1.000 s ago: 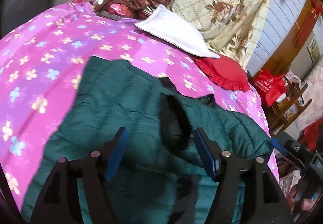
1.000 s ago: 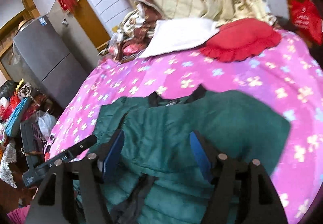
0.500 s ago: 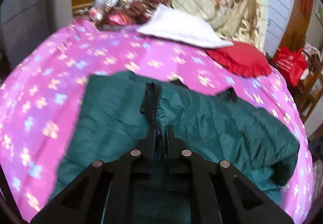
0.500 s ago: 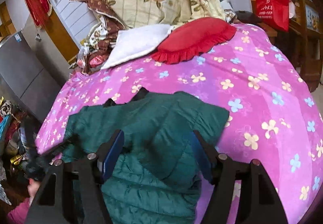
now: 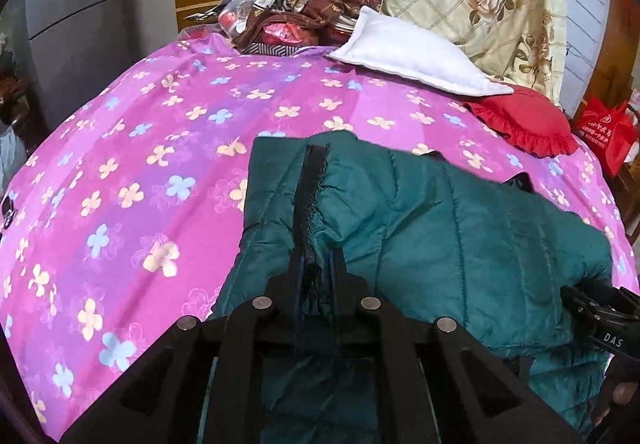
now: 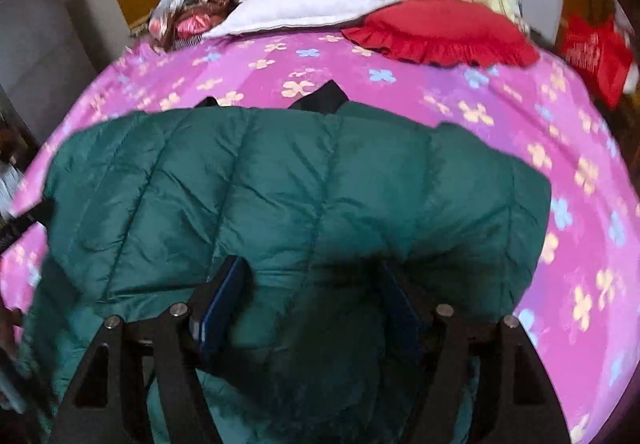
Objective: Fold large clothes
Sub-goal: 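Grasp the jacket's zipper edge with the left gripper and fold it inward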
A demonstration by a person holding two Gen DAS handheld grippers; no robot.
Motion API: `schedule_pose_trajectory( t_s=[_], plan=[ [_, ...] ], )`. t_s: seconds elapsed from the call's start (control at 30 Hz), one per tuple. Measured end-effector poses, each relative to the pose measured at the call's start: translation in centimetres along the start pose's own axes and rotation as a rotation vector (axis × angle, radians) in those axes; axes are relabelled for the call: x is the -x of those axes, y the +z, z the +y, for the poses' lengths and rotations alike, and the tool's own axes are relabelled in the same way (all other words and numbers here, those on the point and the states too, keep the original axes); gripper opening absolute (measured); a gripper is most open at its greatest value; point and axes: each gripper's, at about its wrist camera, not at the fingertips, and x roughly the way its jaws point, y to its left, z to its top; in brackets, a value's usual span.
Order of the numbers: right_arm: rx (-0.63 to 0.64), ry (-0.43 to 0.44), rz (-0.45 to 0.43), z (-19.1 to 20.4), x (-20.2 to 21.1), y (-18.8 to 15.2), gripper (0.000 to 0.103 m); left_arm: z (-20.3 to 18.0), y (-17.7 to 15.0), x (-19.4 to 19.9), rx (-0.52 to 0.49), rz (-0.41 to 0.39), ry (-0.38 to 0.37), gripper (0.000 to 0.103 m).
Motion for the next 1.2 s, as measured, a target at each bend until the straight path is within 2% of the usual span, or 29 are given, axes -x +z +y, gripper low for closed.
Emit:
schedule_pose_trajectory(
  t_s=[0.03,0.1,0.23,0.33,0.5,0.6,0.73,0.83,1.03,1.13,1.2],
  plan=[
    [0.004,-0.007,0.005,0.1,0.3,0.2,0.073,0.1,0.2,0.4,0.005,-0.004,-0.008,0.002],
    [-0.014,-0.012,-0.012,-0.3,1.8,0.5,0.073,0.3,0.7,1.6,0.025,-0.044,-0.039,0.019],
    [-0.023,-0.005,-0.094,-0.3,5.4,0.9,0.073,-0.7,1.6,2.8,0.024,-0.101,-0.062,0.028],
    [-0.004,-0.002,-0.108,0.9,5.7,1.6,0.073,-2.0,1.9,1.4,0.008,-0.065,-0.057,0.029],
    [0.022,-0.029,-0.072,3.2,2.2,2.6,0.073,-3.3,1.1,-2.4,-0.025,0.001,-0.002,0.029],
    [0.009,-0.058,-0.053,3.3,-0.5,2.5,0.075,-3.8,0.6,-3.9,-0.052,0.014,0.012,0.029],
    [-0.008,-0.069,-0.042,2.6,-2.1,2.7,0.077,-4.4,0.4,-4.7,-0.086,0.022,0.036,0.029],
    [-0.004,-0.077,-0.032,2.7,-1.1,2.9,0.076,-4.4,0.3,-4.7,-0.090,0.023,0.035,0.029],
    [0.034,-0.039,-0.102,3.7,4.4,0.8,0.077,-4.4,0.2,-4.8,-0.094,0.017,0.036,0.029],
    [0.053,-0.041,-0.081,4.1,4.2,-0.3,0.077,-4.4,0.1,-4.8,-0.093,0.012,0.037,0.029],
    [0.052,-0.057,-0.040,4.0,2.6,-1.1,0.077,-4.4,0.0,-4.8,-0.095,0.009,0.034,0.029]
  ],
)
